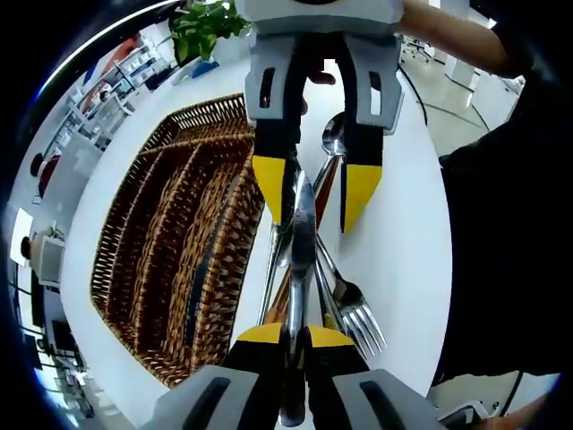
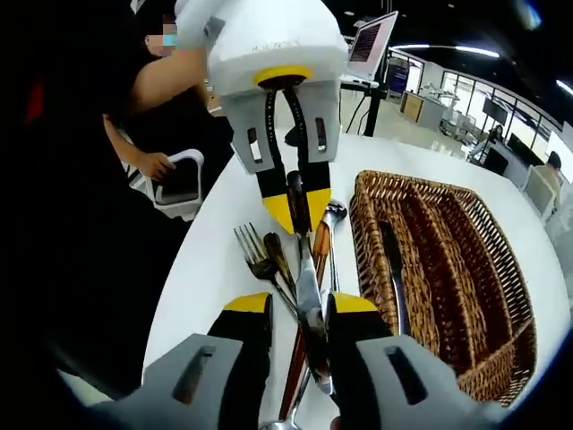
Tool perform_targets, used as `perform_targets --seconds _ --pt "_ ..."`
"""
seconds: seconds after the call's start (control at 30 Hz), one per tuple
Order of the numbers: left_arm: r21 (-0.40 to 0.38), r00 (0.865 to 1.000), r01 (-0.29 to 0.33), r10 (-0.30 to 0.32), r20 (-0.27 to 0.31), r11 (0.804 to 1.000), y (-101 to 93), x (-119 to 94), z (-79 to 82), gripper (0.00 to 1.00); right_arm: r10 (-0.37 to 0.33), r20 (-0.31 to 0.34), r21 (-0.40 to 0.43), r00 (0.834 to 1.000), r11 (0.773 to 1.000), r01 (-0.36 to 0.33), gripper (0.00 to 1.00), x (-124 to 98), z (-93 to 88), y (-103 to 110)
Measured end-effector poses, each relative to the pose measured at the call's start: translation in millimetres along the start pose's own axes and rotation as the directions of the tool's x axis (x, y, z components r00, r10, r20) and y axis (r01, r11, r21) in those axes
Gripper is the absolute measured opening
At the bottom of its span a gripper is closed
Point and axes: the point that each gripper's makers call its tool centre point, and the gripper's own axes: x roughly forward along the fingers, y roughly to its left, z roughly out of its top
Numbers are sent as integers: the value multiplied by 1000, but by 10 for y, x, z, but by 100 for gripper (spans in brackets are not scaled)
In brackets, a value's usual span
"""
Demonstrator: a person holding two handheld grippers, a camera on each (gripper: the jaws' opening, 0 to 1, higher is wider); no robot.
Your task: Arrange the knives, forks, and spoons in their matching storage slots by inserting each utensil handle-first until every utensil is classified and aligned in the correct compartment
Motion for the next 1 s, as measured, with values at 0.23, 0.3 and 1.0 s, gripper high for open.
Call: perform_targets --seconds 0.23,0.3,1.0 --pt "15 1000 5 -5 -6 1000 14 -60 40 6 17 -18 -16 1000 1000 -17 20 85 -31 -8" --pt "20 1000 10 -10 -10 1000 16 -77 53 6 18 -19 -19 1000 1000 -18 20 96 -35 -11" --pt "53 999 30 -27 -42 998 37 -162 113 6 -5 -21 -74 1000 997 3 13 261 -124 -51"
